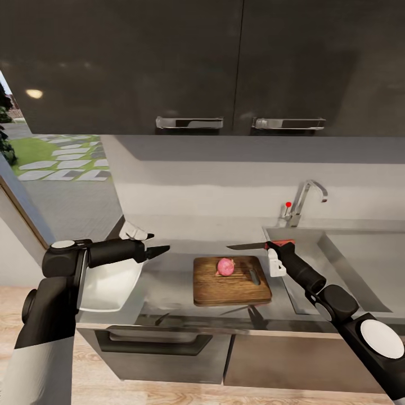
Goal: In the kitchen, take the Vidalia onion out of the sink, dice it on the chopping board with the paring knife, put the diced onion into the bowl on the countertop, then place both the paring knife and the chopping board into the sink.
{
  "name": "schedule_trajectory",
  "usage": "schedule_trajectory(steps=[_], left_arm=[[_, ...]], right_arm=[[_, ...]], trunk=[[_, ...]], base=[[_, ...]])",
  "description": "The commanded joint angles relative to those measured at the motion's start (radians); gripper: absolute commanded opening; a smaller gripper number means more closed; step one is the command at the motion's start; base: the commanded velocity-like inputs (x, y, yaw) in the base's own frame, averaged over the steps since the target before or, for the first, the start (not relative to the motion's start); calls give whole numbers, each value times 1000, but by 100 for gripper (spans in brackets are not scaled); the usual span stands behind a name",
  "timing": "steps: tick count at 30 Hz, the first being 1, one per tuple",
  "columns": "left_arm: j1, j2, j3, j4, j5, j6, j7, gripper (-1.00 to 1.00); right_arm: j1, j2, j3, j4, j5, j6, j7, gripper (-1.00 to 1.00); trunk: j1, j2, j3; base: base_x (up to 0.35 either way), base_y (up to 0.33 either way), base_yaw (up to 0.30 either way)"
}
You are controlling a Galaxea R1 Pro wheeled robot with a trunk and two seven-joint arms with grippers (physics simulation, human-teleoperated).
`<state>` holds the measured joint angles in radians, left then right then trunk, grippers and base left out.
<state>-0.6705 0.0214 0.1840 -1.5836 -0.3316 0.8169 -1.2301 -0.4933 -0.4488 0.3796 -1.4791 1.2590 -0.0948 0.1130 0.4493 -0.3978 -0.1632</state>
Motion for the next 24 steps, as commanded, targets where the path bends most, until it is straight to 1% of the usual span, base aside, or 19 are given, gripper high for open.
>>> schedule_trajectory(steps=[1, 5, 8, 13, 15, 18, 20, 24], left_arm=[[-1, -1, 1, -1, -9, 8, -10, 100], [-1, -2, 0, -1, -9, 8, -11, 100], [-1, -4, 0, -1, -9, 8, -11, 100], [-1, -6, -5, -1, -9, 8, -12, 100], [-1, -10, -18, -1, -9, 8, -12, 100], [-1, -17, -42, -1, -9, 8, -11, 100], [-1, -18, -52, -1, -9, 8, -11, 100], [-1, -19, -61, -1, -9, 8, -11, 100]], right_arm=[[-1, -1, 1, -1, 8, -2, 0, -100], [-1, -1, 9, -1, 8, -2, 0, -100], [-1, -1, 33, -1, 8, -1, 0, -100], [-1, 4, 49, -1, 8, 0, -1, -100], [-1, 15, 53, -1, 8, 1, -1, -100], [-1, 45, 54, -1, 8, 3, -1, -100], [-1, 60, 54, 0, 8, 5, -1, -100], [-1, 94, 54, 4, 9, 8, 0, -100]], trunk=[[1, -2, -2], [1, -2, -2], [1, -2, -2], [1, -2, -2], [1, -2, -2], [1, -2, -2], [1, -2, -2], [1, -2, -2]], base=[[0, 0, 0], [0, 0, 0], [0, 0, 0], [0, 0, 0], [0, 0, 0], [0, 0, 0], [0, 0, 0], [0, 0, 0]])
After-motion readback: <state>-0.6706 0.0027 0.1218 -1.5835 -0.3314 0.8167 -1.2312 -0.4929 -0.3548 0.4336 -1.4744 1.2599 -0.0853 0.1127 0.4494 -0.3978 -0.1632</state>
